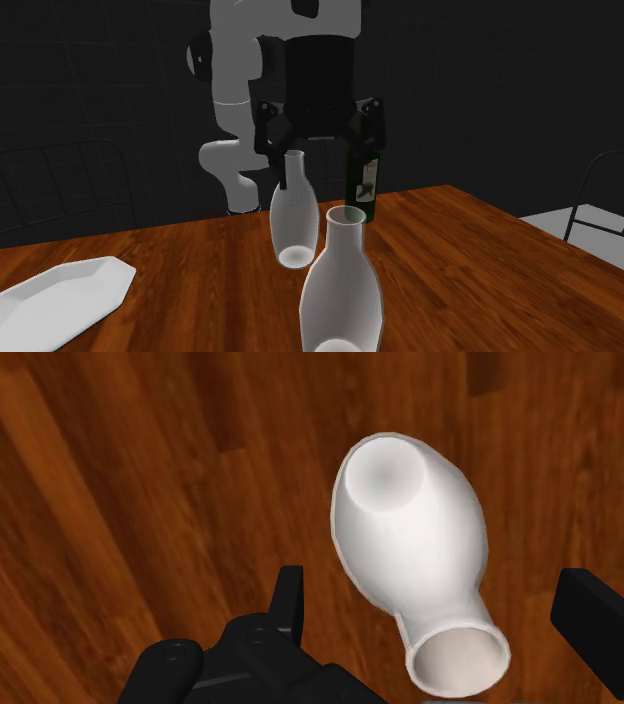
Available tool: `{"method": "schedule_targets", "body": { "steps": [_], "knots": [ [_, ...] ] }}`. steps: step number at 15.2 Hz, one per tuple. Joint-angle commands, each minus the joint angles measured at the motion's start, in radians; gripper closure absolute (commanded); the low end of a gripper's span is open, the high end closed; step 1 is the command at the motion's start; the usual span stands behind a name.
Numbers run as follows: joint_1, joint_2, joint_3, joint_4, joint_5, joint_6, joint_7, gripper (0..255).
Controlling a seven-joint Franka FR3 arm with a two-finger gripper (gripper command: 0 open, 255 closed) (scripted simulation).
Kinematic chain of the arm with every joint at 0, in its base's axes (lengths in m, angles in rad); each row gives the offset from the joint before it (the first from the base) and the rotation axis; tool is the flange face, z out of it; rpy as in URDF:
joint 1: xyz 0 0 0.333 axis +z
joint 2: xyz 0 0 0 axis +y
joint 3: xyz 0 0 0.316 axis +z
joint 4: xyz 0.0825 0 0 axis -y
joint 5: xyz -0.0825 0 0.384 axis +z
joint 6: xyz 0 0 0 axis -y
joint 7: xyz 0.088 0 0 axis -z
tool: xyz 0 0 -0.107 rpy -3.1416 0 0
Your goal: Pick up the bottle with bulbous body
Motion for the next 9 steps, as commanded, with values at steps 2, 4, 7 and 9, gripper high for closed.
{"method": "schedule_targets", "body": {
  "steps": [2, 4, 7, 9],
  "knots": [
    [0.041, 0.177, 0.008, 0.237, -0.048, -0.079, 0.036, 0],
    [0.046, 0.194, 0.006, 0.247, -0.051, -0.074, 0.039, 0],
    [0.039, 0.174, 0.006, 0.176, -0.046, -0.022, 0.039, 0],
    [0.035, 0.163, 0.005, 0.132, -0.043, 0.01, 0.039, 0]
  ]
}}
